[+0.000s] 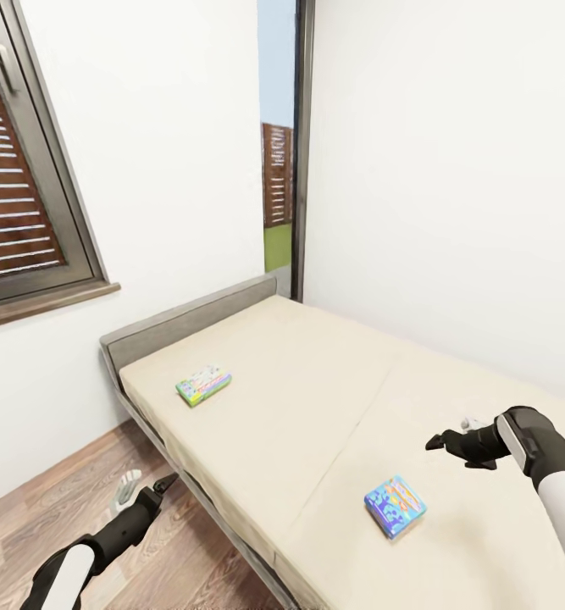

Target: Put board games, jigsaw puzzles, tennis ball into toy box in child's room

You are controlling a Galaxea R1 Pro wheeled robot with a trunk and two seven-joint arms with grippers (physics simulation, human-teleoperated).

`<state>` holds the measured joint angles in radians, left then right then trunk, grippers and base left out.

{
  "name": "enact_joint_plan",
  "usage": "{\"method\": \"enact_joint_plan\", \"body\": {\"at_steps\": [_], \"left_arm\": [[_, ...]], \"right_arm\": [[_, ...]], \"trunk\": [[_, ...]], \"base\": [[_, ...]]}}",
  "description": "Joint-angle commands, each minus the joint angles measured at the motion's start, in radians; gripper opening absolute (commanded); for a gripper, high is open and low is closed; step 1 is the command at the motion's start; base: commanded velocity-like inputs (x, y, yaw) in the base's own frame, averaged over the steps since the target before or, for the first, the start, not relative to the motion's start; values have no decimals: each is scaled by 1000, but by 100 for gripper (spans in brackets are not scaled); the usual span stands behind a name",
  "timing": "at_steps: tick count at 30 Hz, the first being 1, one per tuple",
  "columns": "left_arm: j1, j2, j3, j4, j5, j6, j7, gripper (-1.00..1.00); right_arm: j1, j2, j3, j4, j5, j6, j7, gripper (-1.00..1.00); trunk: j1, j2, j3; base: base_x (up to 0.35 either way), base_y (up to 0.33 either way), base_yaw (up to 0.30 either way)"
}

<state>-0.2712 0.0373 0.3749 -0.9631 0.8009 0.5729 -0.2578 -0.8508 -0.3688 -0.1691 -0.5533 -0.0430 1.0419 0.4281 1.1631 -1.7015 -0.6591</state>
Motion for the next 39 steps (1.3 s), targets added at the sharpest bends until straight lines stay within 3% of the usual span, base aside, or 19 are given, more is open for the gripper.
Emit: {"method": "enact_joint_plan", "body": {"at_steps": [1, 14, 39], "left_arm": [[-1, 0, 3, 0, 4, 7, -2, 100], [0, 0, 0, 0, 4, 6, -5, 100], [0, 1, -1, 0, -7, 6, 0, 100]], "right_arm": [[-4, 0, -3, -1, -4, 5, -2, 100], [-38, -22, -4, 0, -4, 5, 0, 100], [-26, -14, 0, 5, 0, 5, -4, 100]], "trunk": [[0, -1, -3], [0, -1, -24], [0, -1, -65]], "base": [[0, 0, 0], [0, 0, 0], [0, 0, 0]]}}
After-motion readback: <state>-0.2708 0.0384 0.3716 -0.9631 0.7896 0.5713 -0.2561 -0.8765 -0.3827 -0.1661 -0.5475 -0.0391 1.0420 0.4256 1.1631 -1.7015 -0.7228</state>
